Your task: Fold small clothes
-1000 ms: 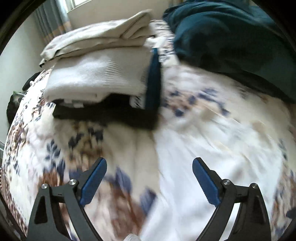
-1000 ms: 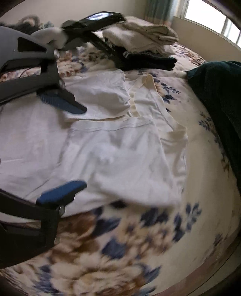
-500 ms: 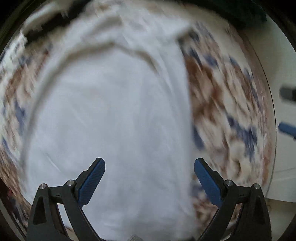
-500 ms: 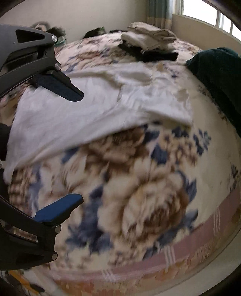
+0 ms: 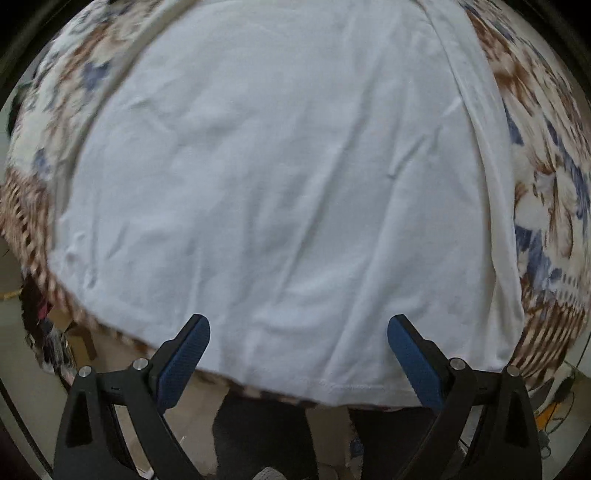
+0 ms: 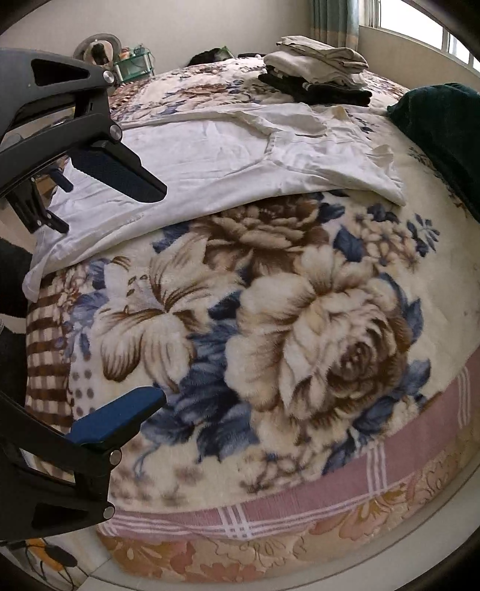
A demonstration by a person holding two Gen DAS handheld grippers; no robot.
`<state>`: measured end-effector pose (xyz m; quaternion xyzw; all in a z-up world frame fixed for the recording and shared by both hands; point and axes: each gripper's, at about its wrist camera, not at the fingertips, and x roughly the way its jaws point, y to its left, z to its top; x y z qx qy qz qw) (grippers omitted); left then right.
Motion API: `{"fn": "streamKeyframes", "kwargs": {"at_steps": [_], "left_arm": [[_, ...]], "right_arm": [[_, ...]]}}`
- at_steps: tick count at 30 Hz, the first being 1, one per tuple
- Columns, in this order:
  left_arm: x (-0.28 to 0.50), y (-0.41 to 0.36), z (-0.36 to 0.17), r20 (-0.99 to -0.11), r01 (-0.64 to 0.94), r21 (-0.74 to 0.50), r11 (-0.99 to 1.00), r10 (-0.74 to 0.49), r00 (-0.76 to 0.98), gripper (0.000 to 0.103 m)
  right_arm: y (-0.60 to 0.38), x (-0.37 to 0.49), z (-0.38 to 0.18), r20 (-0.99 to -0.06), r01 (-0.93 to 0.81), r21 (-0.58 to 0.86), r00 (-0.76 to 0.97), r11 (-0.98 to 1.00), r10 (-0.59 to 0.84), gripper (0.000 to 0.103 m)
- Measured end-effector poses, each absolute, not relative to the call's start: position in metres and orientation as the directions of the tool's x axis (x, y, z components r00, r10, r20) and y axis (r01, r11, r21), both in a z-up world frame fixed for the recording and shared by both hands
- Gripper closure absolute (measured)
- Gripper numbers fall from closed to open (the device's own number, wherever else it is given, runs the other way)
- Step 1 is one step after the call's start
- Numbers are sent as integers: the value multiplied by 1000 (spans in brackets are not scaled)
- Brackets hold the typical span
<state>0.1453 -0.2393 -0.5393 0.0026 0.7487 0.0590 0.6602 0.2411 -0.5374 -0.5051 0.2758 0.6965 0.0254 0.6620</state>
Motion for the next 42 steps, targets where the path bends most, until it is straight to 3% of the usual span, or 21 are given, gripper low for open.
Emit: {"fn": "streamKeyframes", "kwargs": {"at_steps": [8, 11, 14, 24, 29, 32, 37, 39, 40, 42], "left_arm": [[156, -290, -528, -978, -237, -154, 959, -181, -99, 5], [154, -313, -536, -982, -230, -117, 966, -147, -117, 5], [137, -326, -552, -984, -147, -13, 989, -39, -172, 5], [83, -258, -556, -963, -164, 74, 984, 28, -268, 5], [85, -225, -508, -990, -166, 56, 985, 33, -139, 5], [108, -258, -487, -999, -56, 40, 998, 39, -22, 5], [115, -330, -516, -998, 121, 69, 990, 70, 0, 5], [118, -341, -538, -996, 153, 84, 985, 89, -29, 10], [117, -339, -546, -995, 147, 84, 986, 90, -36, 19], [112, -327, -551, -998, 119, 49, 992, 52, -24, 23]], "right_arm": [[-515, 253, -495, -911, 277, 398, 6, 875, 413, 1], [-512, 254, -495, -912, 264, 396, -4, 880, 411, 1], [-512, 250, -500, -914, 265, 387, -14, 883, 404, 1], [-507, 249, -511, -909, 261, 393, -33, 882, 415, 1], [-501, 254, -516, -898, 272, 414, -34, 869, 439, 1], [-498, 259, -514, -898, 259, 416, -31, 872, 438, 1], [-501, 276, -512, -903, 253, 411, -19, 876, 429, 1], [-503, 289, -510, -903, 247, 417, 5, 875, 429, 1], [-504, 295, -510, -901, 243, 425, 18, 872, 434, 1], [-505, 314, -511, -888, 231, 455, 51, 860, 457, 1]]}}
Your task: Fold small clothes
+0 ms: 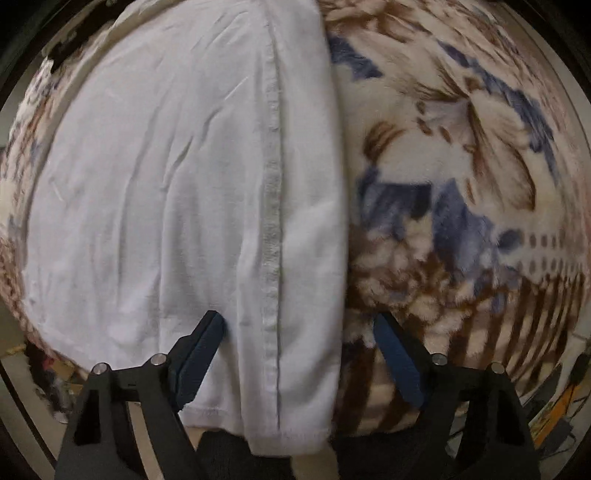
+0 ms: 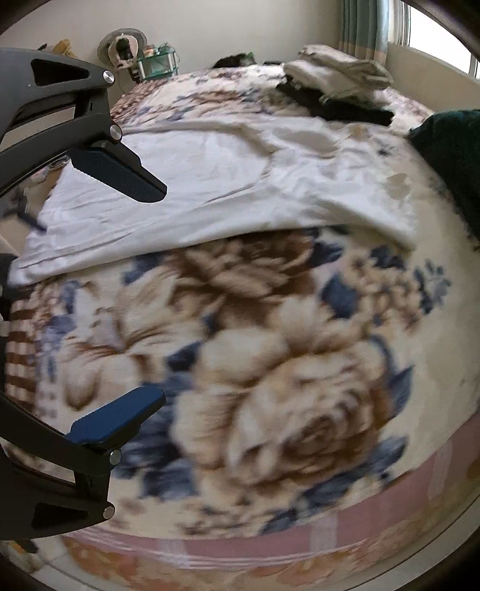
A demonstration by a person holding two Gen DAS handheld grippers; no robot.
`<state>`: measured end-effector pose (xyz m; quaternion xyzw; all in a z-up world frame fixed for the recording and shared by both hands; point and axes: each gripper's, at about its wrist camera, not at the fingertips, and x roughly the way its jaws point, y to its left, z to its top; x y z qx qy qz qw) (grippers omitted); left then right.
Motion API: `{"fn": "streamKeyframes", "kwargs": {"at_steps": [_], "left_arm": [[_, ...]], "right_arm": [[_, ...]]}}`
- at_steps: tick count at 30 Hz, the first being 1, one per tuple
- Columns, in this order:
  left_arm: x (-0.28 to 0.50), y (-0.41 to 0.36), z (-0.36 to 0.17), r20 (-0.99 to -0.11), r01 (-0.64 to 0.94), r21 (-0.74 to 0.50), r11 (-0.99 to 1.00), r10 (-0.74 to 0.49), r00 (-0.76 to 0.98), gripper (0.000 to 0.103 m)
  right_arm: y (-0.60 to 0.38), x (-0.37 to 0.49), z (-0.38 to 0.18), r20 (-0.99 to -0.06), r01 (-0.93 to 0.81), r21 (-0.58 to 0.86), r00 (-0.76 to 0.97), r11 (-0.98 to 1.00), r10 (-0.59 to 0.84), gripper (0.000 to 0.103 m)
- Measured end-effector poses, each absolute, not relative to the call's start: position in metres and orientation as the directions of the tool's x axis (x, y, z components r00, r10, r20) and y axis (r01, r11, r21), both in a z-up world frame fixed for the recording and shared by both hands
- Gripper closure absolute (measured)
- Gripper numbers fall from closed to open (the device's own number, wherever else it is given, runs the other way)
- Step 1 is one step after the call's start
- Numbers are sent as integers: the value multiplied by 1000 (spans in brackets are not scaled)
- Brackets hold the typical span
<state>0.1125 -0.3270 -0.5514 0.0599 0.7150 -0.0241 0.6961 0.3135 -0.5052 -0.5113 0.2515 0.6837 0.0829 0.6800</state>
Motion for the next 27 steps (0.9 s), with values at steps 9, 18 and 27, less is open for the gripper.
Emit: {"fn": "streamKeyframes", "kwargs": {"at_steps": [9, 18, 27], "left_arm": [[112, -263, -522, -995, 95, -19, 995, -28, 94, 96], [125, -227, -475, -992, 86, -58, 995, -68, 108, 97], [151, -175, -433, -986, -9, -98, 995, -96, 138, 99]], "right_arm": [[-483, 455, -574, -762, 192, 647, 134, 738, 634, 3], [-436, 539, -625, -697, 224, 714, 139, 664, 703, 38], [-397, 544, -602, -782, 213, 620, 97, 755, 615, 96]]}}
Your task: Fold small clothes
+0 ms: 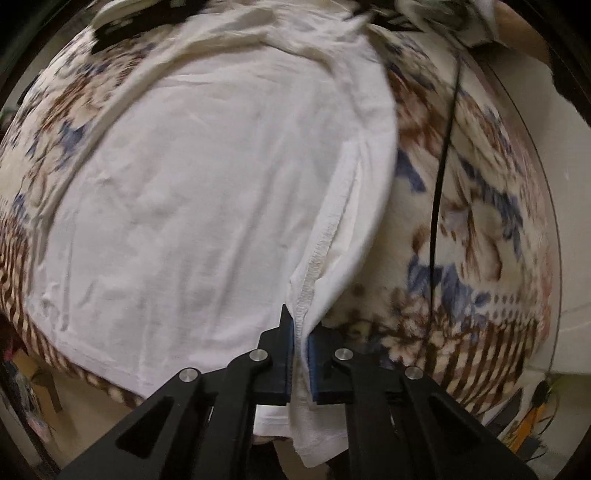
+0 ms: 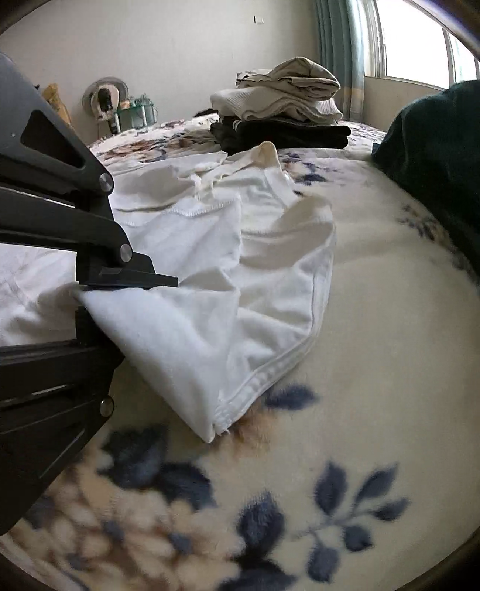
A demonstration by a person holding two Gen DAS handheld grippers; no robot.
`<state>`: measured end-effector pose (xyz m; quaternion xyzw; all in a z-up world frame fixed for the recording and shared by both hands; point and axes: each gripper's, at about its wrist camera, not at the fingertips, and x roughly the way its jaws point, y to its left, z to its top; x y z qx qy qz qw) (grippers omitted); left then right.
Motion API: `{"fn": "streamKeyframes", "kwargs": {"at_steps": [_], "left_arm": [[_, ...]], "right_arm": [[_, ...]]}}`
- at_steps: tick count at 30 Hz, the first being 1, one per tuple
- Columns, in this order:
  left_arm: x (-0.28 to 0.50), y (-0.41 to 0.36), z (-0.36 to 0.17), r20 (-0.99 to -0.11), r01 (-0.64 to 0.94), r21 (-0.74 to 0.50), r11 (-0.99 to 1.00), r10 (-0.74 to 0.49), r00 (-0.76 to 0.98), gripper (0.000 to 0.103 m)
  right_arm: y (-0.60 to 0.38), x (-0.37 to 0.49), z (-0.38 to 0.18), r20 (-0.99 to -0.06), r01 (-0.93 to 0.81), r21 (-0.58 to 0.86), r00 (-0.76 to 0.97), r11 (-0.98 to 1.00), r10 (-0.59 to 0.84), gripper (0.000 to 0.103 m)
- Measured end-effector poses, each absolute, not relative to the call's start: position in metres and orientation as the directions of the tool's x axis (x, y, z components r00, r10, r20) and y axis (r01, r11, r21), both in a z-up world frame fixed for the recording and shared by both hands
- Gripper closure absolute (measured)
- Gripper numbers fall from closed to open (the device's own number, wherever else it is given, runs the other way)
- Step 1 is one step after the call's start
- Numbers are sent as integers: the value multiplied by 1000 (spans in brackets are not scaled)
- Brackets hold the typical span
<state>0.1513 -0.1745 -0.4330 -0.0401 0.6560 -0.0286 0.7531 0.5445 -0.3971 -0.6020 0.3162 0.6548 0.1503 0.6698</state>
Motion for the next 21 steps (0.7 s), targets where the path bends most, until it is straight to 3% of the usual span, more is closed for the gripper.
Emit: {"fn": "streamKeyframes", "kwargs": {"at_steps": [5, 12, 19, 21], "left_arm": [[143, -117, -412, -978, -137, -131, 982, -106, 179, 99], [147, -28, -420, -973, -335, -178, 925, -113, 202, 99], [160, 60, -464, -980, -432, -151, 889, -79, 181, 99], [163, 85, -484, -982, -463, -173, 869, -118, 146, 98]], "right_arm": [[-367, 555, -555, -889, 230, 451, 23, 863, 458, 97], [-263, 587, -504, -949, 158, 303, -36, 940, 312, 97], [-131, 623, -523, -978, 117, 188, -71, 975, 197, 97], [-104, 628, -538, -984, 119, 146, -84, 982, 156, 97]]}}
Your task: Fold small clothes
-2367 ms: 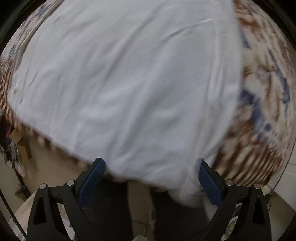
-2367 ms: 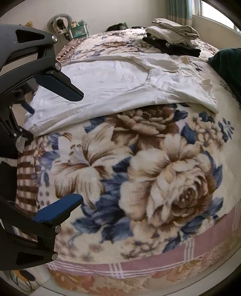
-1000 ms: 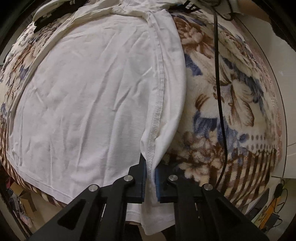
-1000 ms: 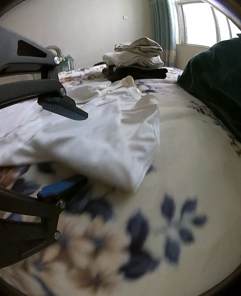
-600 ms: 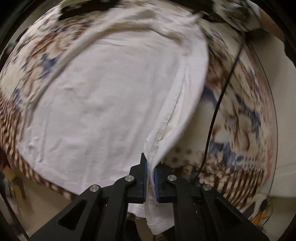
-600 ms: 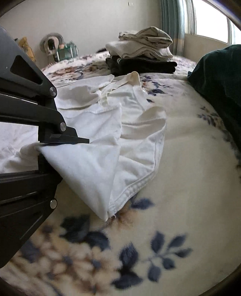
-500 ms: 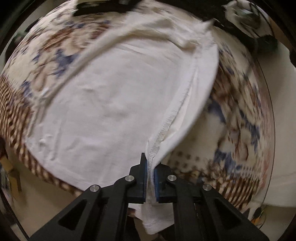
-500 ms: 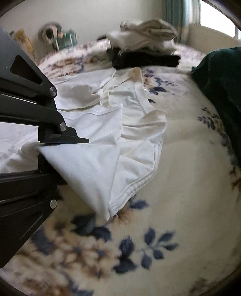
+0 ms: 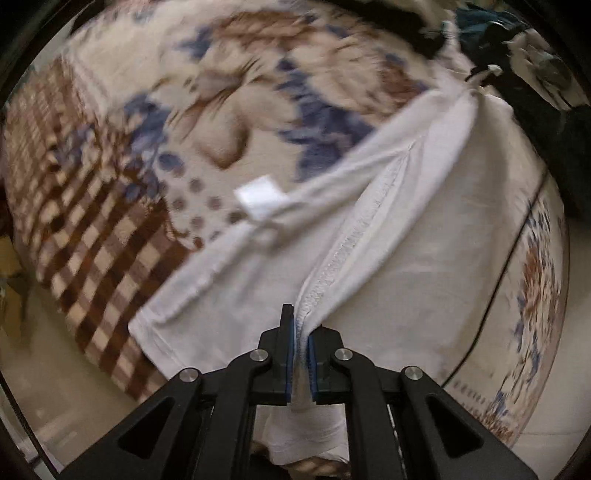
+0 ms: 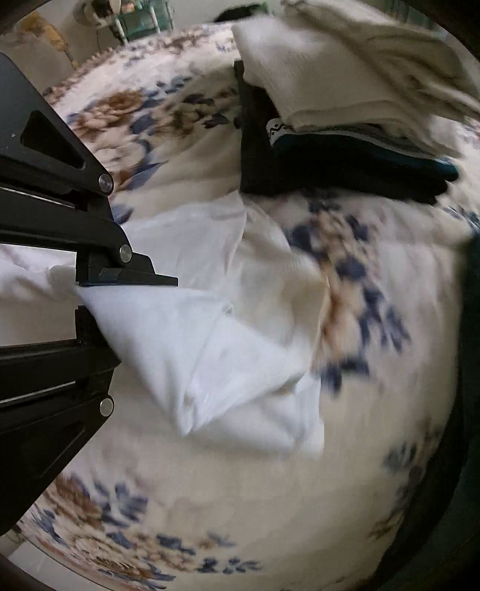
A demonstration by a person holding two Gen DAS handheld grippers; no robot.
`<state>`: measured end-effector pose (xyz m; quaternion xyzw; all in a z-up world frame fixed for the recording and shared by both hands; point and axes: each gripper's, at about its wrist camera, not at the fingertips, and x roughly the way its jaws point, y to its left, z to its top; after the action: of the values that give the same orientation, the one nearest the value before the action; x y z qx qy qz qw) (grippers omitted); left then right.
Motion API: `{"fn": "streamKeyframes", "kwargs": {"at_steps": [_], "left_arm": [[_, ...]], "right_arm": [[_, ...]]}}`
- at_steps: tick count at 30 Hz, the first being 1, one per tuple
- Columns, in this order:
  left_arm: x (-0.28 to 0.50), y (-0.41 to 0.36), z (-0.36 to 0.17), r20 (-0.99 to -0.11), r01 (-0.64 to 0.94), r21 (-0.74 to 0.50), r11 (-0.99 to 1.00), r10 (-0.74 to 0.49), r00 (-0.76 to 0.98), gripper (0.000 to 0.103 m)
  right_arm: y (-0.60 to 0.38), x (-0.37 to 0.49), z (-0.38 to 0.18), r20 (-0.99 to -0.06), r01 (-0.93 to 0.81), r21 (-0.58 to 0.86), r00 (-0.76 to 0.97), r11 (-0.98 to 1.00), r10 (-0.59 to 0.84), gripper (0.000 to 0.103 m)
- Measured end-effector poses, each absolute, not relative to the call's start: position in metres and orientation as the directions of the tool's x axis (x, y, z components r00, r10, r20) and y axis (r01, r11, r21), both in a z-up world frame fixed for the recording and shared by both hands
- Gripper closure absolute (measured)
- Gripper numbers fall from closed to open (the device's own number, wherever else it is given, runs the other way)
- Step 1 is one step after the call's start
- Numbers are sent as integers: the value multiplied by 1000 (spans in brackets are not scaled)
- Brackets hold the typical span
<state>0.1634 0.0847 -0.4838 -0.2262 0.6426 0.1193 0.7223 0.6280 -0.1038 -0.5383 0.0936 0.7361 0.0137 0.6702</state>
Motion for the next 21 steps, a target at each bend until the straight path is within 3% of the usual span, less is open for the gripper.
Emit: {"fn": "streamKeyframes", "kwargs": {"at_steps": [3, 4, 6, 7, 8, 16, 21], "left_arm": [[157, 119, -496, -960, -539, -279, 795, -230, 158, 92], [153, 127, -496, -952, -560, -305, 771, -255, 167, 88], [143, 140, -490, -949, -578, -315, 753, -263, 175, 71], [138, 146, -486, -953, -582, -304, 754, -249, 175, 59], [132, 152, -482, -955, -586, -298, 754, -240, 176, 51], [127, 165, -466, -952, -518, -304, 800, -236, 195, 49], [162, 125, -492, -949, -374, -317, 872, -292, 123, 49]], "right_arm": [[-75, 633, -560, -982, 108, 122, -129, 987, 136, 96], [-69, 633, -563, -978, 111, 145, -133, 983, 159, 90], [-61, 628, -558, -957, 111, 248, -127, 962, 261, 62], [-58, 624, -551, -943, 99, 301, -119, 949, 311, 40], [-57, 617, -541, -933, 80, 336, -106, 938, 343, 28], [-94, 494, -467, -930, -79, 369, -37, 926, 367, 23], [-146, 370, -490, -923, 19, 358, -141, 933, 357, 23]]}}
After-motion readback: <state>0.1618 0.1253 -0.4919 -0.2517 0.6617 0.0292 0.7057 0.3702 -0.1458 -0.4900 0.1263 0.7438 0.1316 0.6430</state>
